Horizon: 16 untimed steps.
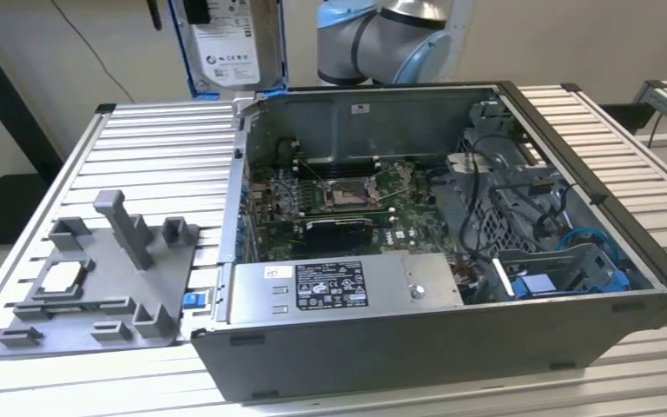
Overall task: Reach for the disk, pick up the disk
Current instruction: 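Pick up the disk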
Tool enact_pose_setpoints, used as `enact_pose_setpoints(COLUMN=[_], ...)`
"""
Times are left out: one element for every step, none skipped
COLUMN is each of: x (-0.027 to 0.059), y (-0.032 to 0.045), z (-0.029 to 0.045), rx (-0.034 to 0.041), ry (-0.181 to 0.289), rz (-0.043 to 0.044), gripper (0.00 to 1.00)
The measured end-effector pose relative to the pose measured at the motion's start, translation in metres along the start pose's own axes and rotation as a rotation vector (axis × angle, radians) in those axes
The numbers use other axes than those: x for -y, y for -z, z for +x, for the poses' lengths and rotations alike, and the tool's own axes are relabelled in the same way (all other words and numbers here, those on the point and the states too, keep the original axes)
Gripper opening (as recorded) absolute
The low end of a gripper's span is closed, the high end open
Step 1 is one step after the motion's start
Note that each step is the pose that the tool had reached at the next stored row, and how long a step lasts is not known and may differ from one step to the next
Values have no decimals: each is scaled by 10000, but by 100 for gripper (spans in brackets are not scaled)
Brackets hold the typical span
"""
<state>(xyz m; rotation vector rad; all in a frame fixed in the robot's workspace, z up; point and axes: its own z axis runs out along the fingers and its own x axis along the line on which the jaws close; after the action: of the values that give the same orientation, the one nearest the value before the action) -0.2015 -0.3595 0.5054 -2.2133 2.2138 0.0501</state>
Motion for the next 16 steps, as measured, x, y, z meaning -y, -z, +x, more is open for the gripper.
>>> enact_pose_setpoints(x=[29, 65, 95, 132, 162, 196, 230, 264, 298, 330, 364, 396, 432, 466, 499, 535], y=[0, 1, 1, 2, 2, 3, 3, 4, 4, 5, 5, 6, 6, 7, 7, 8], z=[0, 0, 0, 0, 0, 0, 0, 0, 0, 0, 0, 0, 0, 0, 0, 0], rx=[0, 0, 1, 1, 0, 0, 1, 1, 0, 0, 0, 0, 0, 0, 1, 0], ry=[-1, 0, 0, 0, 0, 0, 0, -1, 0, 0, 0, 0, 0, 0, 0, 0], rz=[0, 0, 0, 0, 0, 0, 1, 0, 0, 0, -1, -1, 0, 0, 0, 0], gripper=[0, 0, 0, 0, 0, 0, 0, 0, 0, 0, 0, 0, 0, 0, 0, 0])
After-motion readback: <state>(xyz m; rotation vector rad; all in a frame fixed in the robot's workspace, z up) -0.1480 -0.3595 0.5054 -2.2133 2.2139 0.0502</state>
